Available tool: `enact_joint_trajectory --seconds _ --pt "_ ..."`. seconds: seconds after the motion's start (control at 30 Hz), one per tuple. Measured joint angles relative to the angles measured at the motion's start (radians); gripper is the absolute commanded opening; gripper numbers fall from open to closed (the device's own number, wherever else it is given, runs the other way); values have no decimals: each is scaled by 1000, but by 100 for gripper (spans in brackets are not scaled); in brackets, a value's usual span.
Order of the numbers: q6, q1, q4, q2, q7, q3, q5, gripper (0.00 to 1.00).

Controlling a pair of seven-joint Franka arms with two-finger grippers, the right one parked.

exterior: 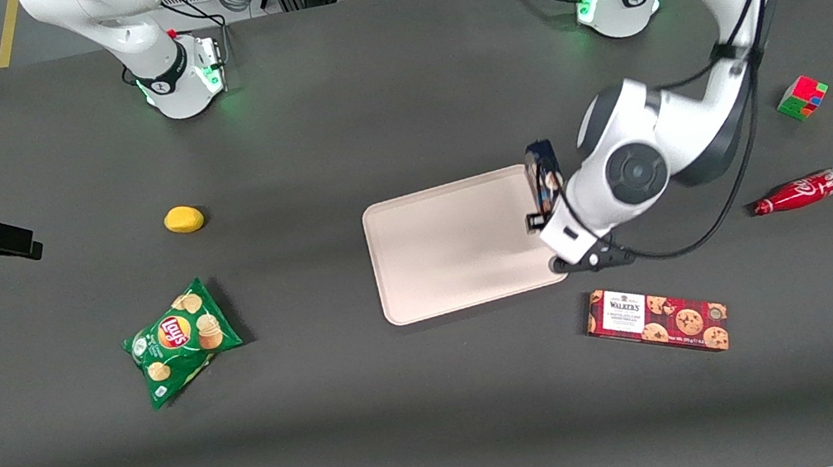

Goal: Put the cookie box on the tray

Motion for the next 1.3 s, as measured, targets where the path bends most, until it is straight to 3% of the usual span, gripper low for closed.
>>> enact_joint_trajectory --seconds 0.13,0.3,0.33,0.4,0.43,0.93,1.13,1.3 --pt "65 0 2 65 -31 0 37 31" --pt "113 -2 6 109 -61 -1 47 39" --pt "116 -3 8 113 -63 -2 48 46" --pt "119 -5 10 120 -69 -3 50 87" --pt "120 -6 11 121 -71 -3 52 100" --pt "75 -10 38 110 -75 -5 77 100" --pt "-71 -5 84 19 -76 -3 79 100" --pt "-308 2 143 -127 -76 19 79 100"
